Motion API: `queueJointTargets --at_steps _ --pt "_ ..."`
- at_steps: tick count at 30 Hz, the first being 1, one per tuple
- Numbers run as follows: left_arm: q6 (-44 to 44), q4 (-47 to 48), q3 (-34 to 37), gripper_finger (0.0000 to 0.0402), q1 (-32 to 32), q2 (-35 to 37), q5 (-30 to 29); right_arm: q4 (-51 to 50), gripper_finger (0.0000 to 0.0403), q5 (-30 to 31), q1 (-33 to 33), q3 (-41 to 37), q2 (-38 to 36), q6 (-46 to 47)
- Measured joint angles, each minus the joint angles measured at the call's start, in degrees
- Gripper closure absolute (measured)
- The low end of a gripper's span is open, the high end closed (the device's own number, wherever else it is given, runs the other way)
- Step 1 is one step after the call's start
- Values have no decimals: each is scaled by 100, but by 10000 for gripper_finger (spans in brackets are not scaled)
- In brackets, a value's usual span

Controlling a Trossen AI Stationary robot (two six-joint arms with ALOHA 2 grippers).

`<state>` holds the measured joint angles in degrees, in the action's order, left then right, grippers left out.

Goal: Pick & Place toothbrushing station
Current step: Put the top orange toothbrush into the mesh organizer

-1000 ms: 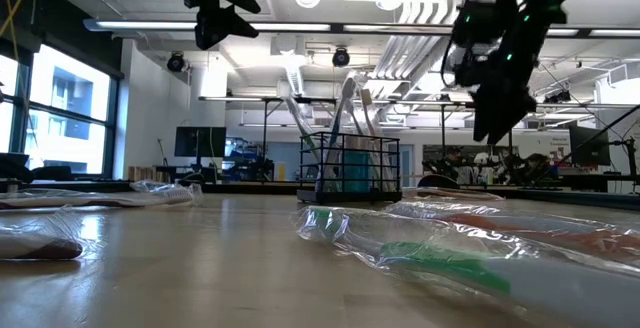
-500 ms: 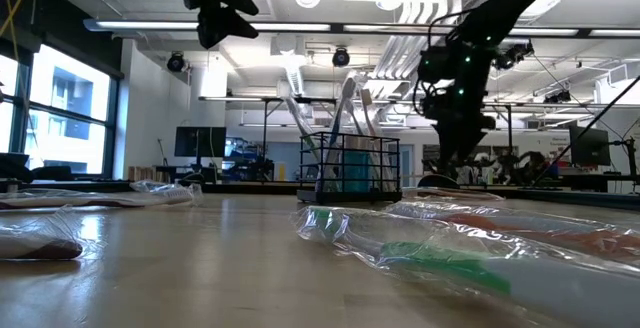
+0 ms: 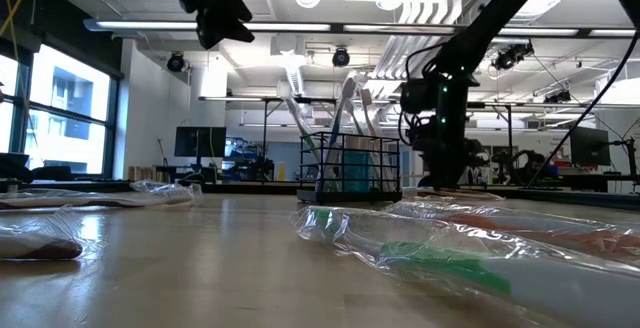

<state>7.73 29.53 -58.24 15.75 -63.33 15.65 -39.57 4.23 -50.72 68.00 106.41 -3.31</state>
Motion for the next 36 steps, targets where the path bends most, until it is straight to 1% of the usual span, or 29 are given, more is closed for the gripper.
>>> queueJointTargets --at_steps 6,8,10,12,15,18,22,25,26,30,36 --pt "-2 110 0 217 0 2 -98 -42 100 -184 -137 5 253 57" --pt "-38 109 0 217 0 2 -97 -144 102 -330 -189 20 337 71" --pt "-57 106 0 217 0 2 -102 -267 111 -460 -211 33 400 75" --pt "-46 107 0 217 0 2 -106 -347 126 -427 -200 38 430 74" --pt "-37 63 0 217 0 2 -111 -380 163 -441 -180 34 437 74" --pt "-31 49 0 217 0 2 -140 -436 212 -429 -162 31 439 186" --pt "2 -3 0 217 0 2 -187 -530 294 -411 -145 29 438 239" --pt "24 -38 0 217 0 2 -205 -611 366 -317 -140 10 387 306" --pt "24 -80 0 217 0 2 -220 -617 382 -301 -140 9 342 306" --pt "15 -201 0 217 0 2 -240 -817 386 -288 -137 -39 72 351" --pt "7 -272 0 217 0 2 -242 -886 390 -377 -90 -16 -831 387"
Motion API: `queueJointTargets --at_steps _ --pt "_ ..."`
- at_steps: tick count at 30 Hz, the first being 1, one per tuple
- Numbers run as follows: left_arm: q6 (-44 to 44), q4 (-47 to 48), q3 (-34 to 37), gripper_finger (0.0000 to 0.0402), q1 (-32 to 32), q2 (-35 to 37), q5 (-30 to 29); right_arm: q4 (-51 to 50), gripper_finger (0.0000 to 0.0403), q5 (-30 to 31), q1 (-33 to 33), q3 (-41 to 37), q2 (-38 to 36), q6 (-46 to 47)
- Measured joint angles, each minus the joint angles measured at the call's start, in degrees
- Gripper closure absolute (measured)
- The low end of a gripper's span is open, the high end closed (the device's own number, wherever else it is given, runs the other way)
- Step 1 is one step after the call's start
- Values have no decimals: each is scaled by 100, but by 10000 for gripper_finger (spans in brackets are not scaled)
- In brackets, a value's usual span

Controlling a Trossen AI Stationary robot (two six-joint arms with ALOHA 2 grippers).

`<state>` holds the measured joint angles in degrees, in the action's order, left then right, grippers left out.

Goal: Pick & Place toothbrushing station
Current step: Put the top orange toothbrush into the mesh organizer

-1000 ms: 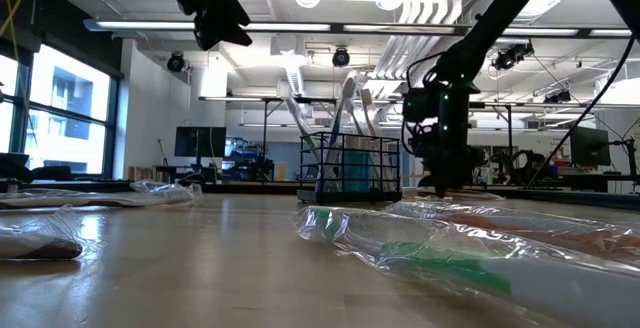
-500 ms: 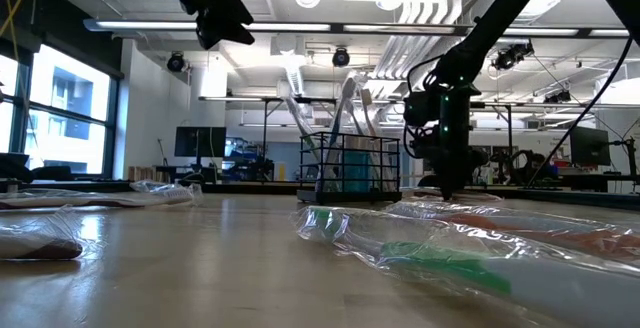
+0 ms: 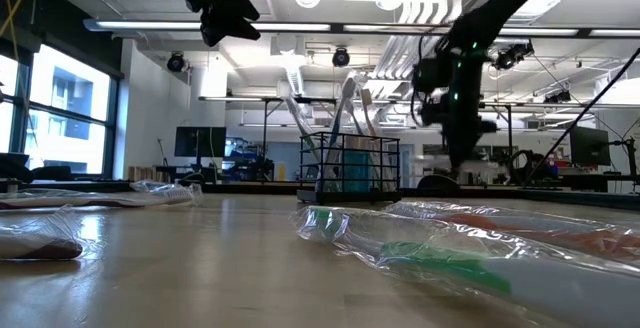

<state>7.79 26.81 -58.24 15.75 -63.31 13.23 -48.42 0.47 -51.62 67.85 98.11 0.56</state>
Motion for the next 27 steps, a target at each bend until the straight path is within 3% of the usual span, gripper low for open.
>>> queueJointTargets --at_steps 5,10,19,24,27 --pt "165 -7 0 217 0 0 2 186 390 -469 263 5 -1127 249" --pt "196 -3 0 217 0 0 3 987 390 -949 753 5 -2106 511" --pt "361 -13 2 217 0 -84 7 4430 390 -1666 1748 -835 -2857 570" --pt "710 49 7 217 -3 -207 168 5930 390 -2860 1841 -1619 -2863 1028" --pt "775 92 9 217 -74 -245 361 6826 386 -3115 1841 -2114 -2909 1482"
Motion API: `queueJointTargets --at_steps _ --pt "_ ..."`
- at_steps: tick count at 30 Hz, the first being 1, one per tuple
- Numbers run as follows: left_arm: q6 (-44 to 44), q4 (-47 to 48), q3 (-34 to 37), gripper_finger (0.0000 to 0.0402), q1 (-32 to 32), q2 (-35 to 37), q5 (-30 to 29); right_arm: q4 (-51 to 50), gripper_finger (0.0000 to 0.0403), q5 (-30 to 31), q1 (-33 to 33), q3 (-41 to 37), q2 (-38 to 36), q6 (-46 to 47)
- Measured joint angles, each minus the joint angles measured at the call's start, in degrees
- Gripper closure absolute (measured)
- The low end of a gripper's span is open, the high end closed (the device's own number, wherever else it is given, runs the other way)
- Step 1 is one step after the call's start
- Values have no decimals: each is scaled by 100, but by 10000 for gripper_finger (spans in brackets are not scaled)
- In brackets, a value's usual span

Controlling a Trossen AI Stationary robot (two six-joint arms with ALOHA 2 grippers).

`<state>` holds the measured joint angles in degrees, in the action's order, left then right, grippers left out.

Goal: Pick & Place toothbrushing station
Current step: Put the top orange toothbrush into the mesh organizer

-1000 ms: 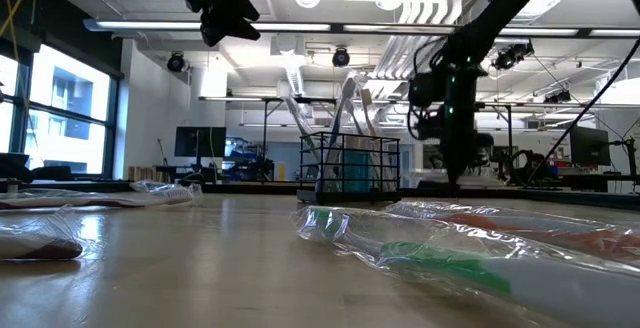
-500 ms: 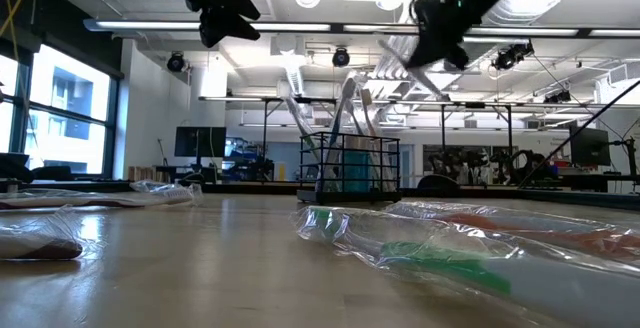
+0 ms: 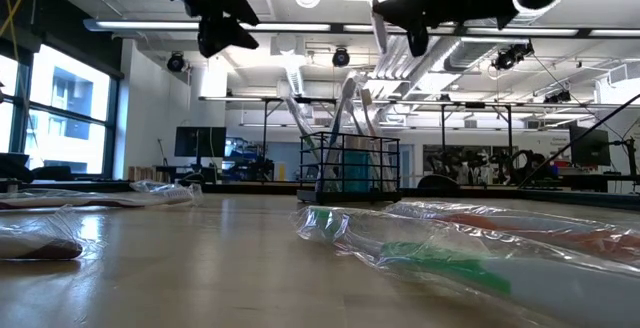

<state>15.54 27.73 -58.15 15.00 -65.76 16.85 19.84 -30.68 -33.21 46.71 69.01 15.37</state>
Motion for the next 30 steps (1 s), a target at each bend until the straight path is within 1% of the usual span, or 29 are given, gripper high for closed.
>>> queueJointTargets --at_steps 4,8,12,15,19,22,25,27,30 --pt "-14 -62 -2 217 -183 9 60 812 390 -128 -61 -524 -239 306" --pt "-20 -73 -2 217 -282 9 36 891 390 -124 -139 -795 -657 254" --pt "-22 -320 -2 217 -267 9 -43 909 390 -177 -9 -841 -813 282" --pt "-60 -925 -2 217 -267 9 -406 1165 390 -126 259 -841 -820 269" --pt "-78 -2052 -2 217 -264 9 -1000 1481 390 -113 558 -838 -784 241" --pt "-267 -2924 -2 217 -264 9 -1463 1490 390 -84 711 -836 -763 243" --pt "-665 -3776 -10 217 -264 -94 -1431 1488 390 53 851 -836 -763 289" --pt "-899 -4144 -11 217 -264 -215 -1372 1467 390 161 951 -836 -763 281" --pt "-935 -4722 -9 217 -266 -470 -1404 1469 390 233 1076 -836 -763 249"
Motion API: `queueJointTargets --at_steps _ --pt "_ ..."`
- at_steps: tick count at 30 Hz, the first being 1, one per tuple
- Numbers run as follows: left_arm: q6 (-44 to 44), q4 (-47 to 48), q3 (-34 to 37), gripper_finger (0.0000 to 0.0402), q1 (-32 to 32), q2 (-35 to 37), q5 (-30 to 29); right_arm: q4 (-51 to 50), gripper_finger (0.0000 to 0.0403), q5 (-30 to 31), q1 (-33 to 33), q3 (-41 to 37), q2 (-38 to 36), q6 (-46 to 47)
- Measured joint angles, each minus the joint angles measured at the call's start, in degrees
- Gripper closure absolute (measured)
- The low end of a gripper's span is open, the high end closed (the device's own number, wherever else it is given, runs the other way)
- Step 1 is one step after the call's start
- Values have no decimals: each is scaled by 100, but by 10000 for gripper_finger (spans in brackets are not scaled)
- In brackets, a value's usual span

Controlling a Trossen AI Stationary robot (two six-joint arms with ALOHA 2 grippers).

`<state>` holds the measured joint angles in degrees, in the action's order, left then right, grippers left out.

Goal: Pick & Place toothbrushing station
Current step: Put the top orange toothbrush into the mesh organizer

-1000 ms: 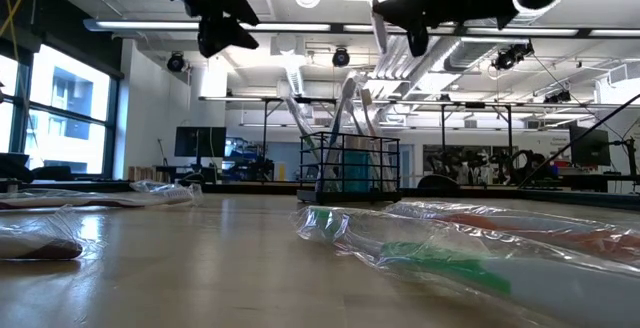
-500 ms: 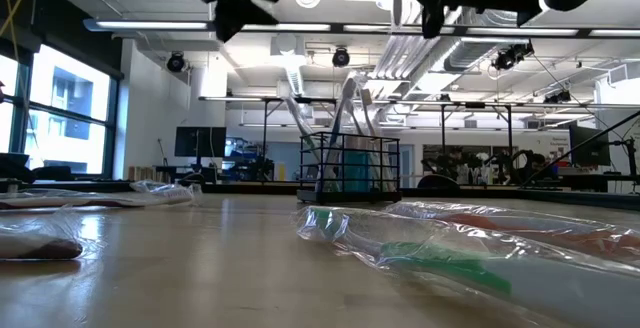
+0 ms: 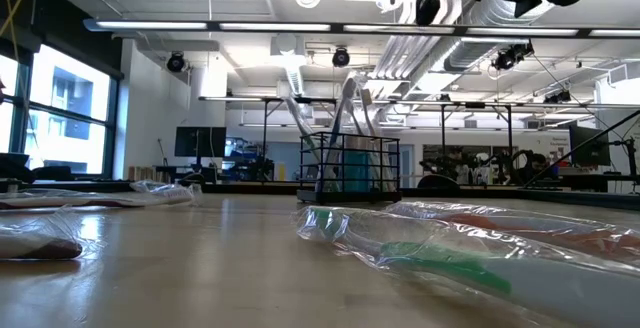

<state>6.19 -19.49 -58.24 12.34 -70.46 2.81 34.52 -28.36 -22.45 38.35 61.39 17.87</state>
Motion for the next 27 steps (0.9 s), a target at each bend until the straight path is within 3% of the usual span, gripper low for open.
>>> queueJointTargets --at_steps 8,20,27 --pt "570 -1390 -139 217 2 -849 176 -83 390 216 72 2 154 0" --pt "615 332 -1584 217 2 -1733 287 -36 390 50 72 4 717 101" --pt "609 698 -1912 217 2 -1948 294 4 390 -38 72 4 717 170"
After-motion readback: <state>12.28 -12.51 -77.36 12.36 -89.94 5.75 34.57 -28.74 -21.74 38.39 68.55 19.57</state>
